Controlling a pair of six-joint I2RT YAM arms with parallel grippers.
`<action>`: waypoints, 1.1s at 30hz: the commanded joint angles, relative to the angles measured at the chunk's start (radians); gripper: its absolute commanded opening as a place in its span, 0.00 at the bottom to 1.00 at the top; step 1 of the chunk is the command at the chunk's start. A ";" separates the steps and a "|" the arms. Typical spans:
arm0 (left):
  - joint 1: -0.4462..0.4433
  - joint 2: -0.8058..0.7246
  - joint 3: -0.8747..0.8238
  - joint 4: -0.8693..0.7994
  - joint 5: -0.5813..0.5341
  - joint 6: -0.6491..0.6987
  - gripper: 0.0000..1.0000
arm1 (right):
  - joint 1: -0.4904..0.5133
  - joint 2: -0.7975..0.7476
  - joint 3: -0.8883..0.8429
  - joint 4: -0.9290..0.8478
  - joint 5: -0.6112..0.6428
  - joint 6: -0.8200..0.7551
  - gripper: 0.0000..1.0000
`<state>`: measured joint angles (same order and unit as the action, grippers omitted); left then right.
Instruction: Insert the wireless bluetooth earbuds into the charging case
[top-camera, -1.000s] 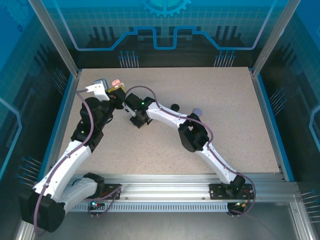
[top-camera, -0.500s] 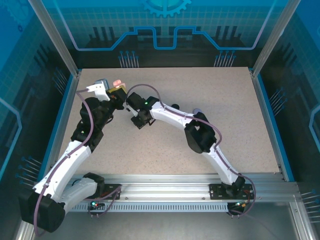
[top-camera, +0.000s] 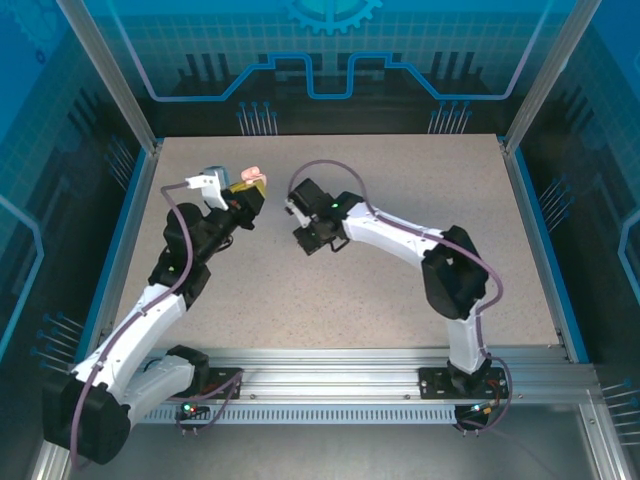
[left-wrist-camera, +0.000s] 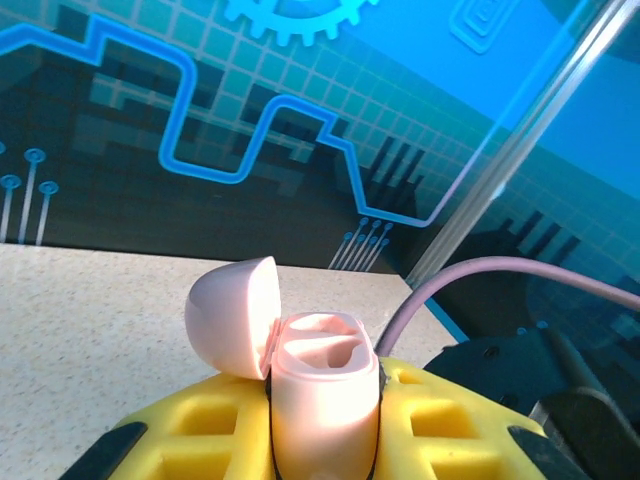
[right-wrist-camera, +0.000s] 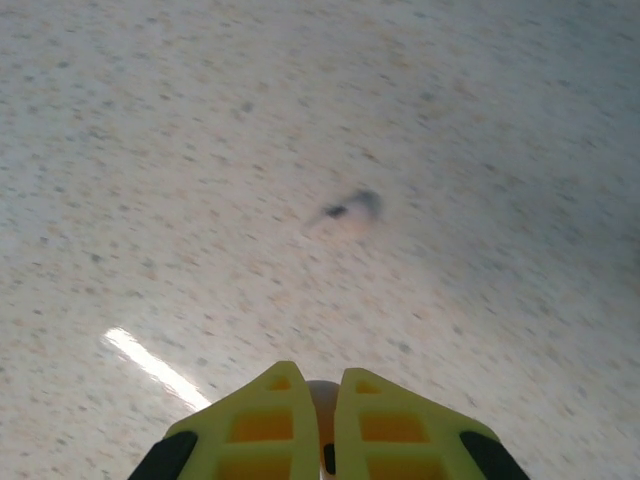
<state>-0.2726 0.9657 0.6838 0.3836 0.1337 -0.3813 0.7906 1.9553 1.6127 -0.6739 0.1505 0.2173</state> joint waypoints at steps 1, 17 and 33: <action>-0.041 0.021 -0.027 0.131 0.079 0.078 0.00 | -0.044 -0.119 -0.078 0.041 0.021 0.012 0.04; -0.332 0.228 -0.133 0.519 -0.041 0.511 0.00 | -0.239 -0.550 -0.210 0.017 0.016 0.009 0.06; -0.390 0.452 -0.081 0.812 -0.161 0.483 0.00 | -0.205 -0.761 -0.224 0.242 -0.078 0.066 0.07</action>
<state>-0.6479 1.3998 0.5613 1.0962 -0.0082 0.1066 0.5690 1.2331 1.4055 -0.5323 0.1116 0.2619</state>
